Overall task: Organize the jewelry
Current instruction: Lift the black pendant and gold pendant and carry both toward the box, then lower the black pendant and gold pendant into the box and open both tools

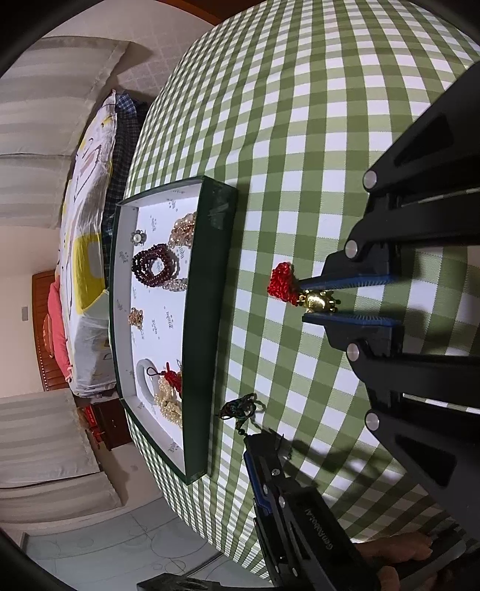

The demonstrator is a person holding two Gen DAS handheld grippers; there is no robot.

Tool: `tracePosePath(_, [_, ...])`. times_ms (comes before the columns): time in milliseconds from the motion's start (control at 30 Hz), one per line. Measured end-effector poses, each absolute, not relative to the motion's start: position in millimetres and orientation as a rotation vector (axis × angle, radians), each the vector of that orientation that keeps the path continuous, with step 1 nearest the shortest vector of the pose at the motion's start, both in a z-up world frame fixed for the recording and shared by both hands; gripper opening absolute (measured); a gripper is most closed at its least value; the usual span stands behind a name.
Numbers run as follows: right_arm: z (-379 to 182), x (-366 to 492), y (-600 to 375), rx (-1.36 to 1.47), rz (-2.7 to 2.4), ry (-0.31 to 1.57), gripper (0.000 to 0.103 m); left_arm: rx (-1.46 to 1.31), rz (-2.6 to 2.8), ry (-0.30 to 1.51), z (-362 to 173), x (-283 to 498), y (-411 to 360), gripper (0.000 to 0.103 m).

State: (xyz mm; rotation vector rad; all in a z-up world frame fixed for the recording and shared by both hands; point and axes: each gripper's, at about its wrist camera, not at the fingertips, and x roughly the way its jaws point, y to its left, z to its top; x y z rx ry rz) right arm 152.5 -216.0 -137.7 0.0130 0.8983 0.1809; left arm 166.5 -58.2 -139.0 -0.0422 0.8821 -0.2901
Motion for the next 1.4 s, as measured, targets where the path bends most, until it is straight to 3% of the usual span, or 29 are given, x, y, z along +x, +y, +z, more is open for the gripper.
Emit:
tracePosePath(833, [-71, 150, -215, 0.051, 0.212, 0.717, 0.013, -0.075, -0.301, 0.698, -66, 158, -53, 0.017])
tracePosePath(1400, [-27, 220, -231, 0.059, 0.184, 0.541, 0.013, -0.077, -0.296, 0.525, -15, 224, -71, 0.017])
